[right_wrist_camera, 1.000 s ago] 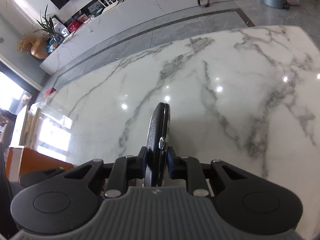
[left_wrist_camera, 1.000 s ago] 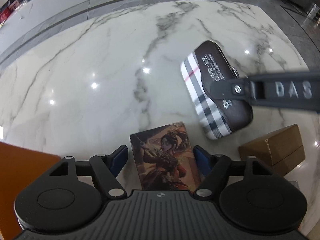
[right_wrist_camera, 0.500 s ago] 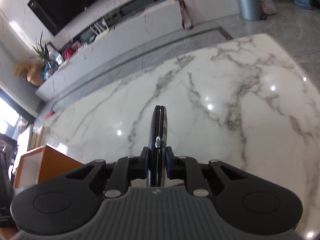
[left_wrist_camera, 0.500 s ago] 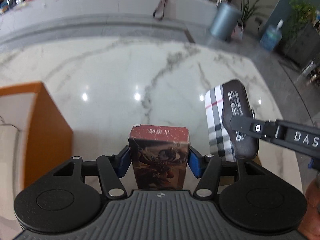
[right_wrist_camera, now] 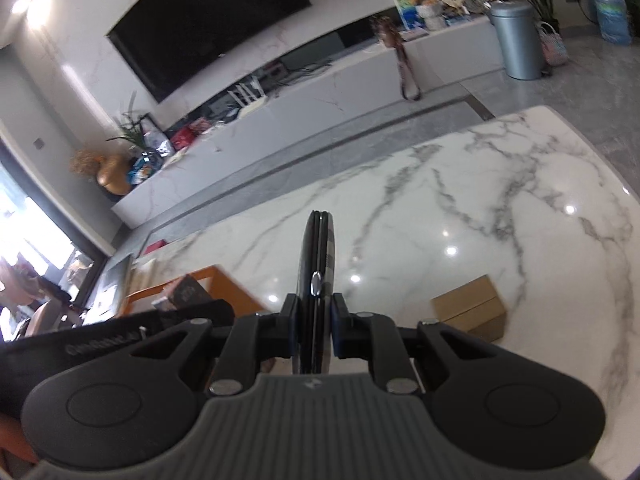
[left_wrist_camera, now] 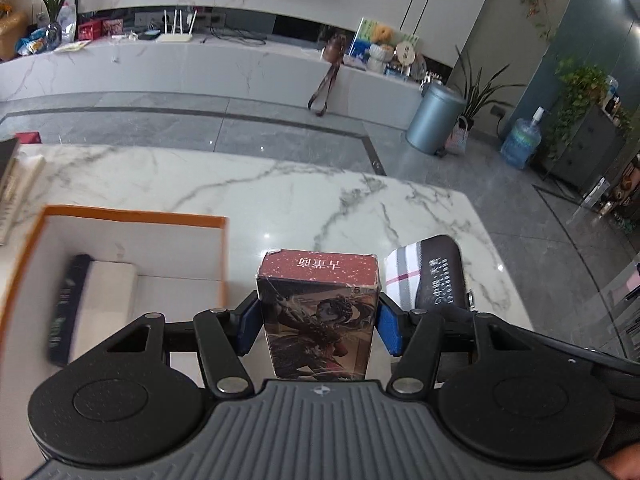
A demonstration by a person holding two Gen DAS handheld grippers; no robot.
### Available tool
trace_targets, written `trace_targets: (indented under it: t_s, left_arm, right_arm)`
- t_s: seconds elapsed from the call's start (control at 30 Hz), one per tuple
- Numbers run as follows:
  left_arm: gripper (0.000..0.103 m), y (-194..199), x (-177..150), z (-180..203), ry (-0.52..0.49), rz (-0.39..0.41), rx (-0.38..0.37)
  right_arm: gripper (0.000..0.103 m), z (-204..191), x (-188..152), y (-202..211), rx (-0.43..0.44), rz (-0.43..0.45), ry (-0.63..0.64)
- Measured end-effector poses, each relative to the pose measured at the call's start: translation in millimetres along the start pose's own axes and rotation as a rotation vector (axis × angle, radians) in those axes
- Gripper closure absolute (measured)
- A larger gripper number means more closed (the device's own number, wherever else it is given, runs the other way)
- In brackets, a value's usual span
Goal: Organize rigid objects
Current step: 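Carry the card box with the left gripper while the right carries the plaid case to the box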
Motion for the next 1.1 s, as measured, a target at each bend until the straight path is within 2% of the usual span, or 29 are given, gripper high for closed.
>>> trace_targets:
  t_s: [0.13,0.3,0.4,0.57,0.67,0.8,1.1]
  left_arm:
    - [0.036,30.6,-2.2,-29.8,0.006,0.003,0.020]
    - [0.036,52.6,-10.0,-80.7,-0.019,-0.041,0.083]
    - [0.036,53.5,-20.1,-104.0,-0.052,-0.097,0.104]
    - [0.036,45.4,-47.6,-129.9,-0.074,-0.175,0.115]
    - [0.036,41.3,-59.2,-140.8,-0.062,-0.181,0.092]
    - [0.036,35.0,-64.6,-152.5,-0.084,-0.187,0.087]
    - [0.036,-6.8,-48.3,-174.0,-0.103,-0.223,0.072]
  right_arm:
    - [0.087,-26.3,-15.8,11.1,0.059,-0.016,0.006]
    - [0.087,-66.7,-36.2,11.3,0.144,-0.056,0.024]
    - [0.087,-93.9,-49.9,4.9,0.183,-0.088,0.051]
    - [0.087,-126.7,-84.3,-22.1,0.187,-0.177,0.082]
    - [0.087,-138.5,-106.2,-43.5,0.162,-0.230,0.110]
    - [0.087,-146.9,-119.3,-77.5,0.082,-0.265,0.124]
    - [0.086,-158.2,-91.1,-159.2,-0.113,-0.233,0.165]
Point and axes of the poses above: each gripper's, at about its wrist camera, not at the fingertips, and y roughly against the way its jaws point, z to its right, x to its top, the point moved 4 cm from there along -y, roughly the way its jaws point, and after that the axes turned 11 degrees about -y, right-handed, at the moved point
